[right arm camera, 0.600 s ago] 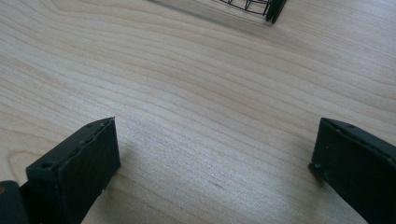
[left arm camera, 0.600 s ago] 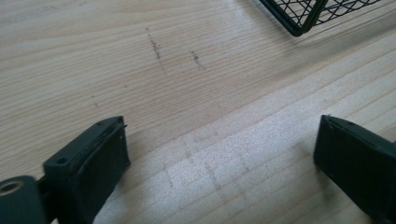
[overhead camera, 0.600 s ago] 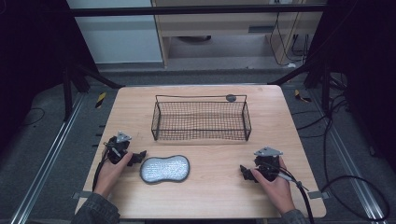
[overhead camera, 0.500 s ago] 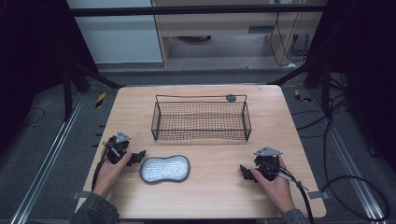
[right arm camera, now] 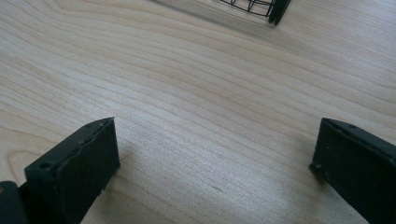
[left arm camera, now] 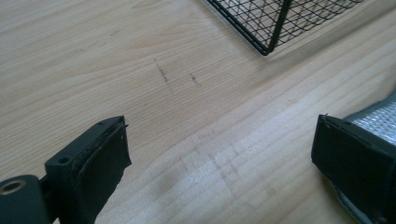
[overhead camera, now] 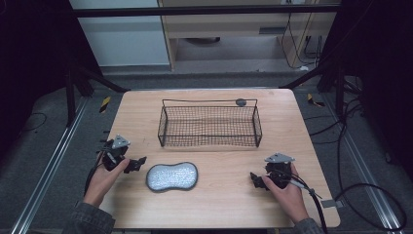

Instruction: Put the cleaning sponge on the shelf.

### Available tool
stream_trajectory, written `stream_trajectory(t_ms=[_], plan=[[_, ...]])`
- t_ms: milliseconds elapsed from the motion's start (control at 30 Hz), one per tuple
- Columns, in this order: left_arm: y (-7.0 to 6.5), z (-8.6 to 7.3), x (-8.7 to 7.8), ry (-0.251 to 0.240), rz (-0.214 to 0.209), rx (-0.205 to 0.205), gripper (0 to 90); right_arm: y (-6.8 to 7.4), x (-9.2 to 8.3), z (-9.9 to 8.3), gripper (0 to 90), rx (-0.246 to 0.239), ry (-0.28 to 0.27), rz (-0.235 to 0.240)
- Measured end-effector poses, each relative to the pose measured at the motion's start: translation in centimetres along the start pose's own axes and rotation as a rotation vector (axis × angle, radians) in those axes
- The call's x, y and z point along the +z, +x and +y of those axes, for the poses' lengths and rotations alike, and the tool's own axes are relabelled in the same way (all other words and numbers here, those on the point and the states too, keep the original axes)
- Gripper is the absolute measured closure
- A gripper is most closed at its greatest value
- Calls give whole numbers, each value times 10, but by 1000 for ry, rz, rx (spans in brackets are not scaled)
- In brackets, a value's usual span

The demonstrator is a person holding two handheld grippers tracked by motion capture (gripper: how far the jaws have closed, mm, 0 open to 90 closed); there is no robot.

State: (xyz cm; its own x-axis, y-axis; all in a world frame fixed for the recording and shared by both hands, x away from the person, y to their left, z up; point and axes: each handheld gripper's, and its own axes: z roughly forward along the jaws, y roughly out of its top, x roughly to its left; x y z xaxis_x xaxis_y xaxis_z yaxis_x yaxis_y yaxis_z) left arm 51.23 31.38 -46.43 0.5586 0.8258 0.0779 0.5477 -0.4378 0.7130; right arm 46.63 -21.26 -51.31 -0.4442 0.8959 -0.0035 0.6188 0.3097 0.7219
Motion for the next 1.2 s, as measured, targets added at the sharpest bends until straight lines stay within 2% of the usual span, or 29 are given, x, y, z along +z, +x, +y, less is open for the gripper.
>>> stream_trajectory(t_ms=[67, 167, 200, 233, 300, 367, 433, 500, 567, 767, 933, 1000, 1033, 1067, 1200], plan=[[-2, 3, -8, 4, -30, 27, 39, 0, 0, 0, 6, -2, 1, 0], [-4, 6, -11, 10, -48, 45, 39, 0, 0, 0, 6, -1, 1, 0], [-7, 9, -15, 14, -62, 71, 39, 0, 0, 0, 6, -2, 0, 0], [-7, 9, -15, 14, -62, 71, 39, 0, 0, 0, 7, -2, 0, 0], [-11, 13, -18, 9, -114, 78, 37, 0, 0, 0, 7, -2, 1, 0], [-12, 14, -18, 12, -126, 88, 34, 0, 0, 0, 6, -2, 0, 0], [-18, 17, -19, 17, -158, 129, 36, 0, 0, 0, 6, -1, 0, 1], [-21, 18, -19, 17, -170, 137, 40, 0, 0, 0, 6, -2, 0, 1], [-28, 20, -18, 39, -196, 176, 39, 0, 0, 0, 6, -2, 0, 2], [-37, 23, -17, 50, -220, 222, 36, 0, 0, 0, 6, -3, 1, 3], [-42, 25, -18, 54, -224, 230, 34, 0, 0, 0, 6, -3, 1, 3], [-45, 28, -19, 54, -237, 243, 34, 0, 0, 0, 6, -3, 1, 4], [-48, 33, -20, 63, -244, 268, 33, -1, 0, 0, 6, -5, 1, 6], [-49, 35, -20, 65, -248, 274, 34, 0, 0, 0, 6, -4, 1, 6], [-52, 39, -17, 81, -270, 281, 38, -1, 0, 0, 6, -6, 1, 5]])
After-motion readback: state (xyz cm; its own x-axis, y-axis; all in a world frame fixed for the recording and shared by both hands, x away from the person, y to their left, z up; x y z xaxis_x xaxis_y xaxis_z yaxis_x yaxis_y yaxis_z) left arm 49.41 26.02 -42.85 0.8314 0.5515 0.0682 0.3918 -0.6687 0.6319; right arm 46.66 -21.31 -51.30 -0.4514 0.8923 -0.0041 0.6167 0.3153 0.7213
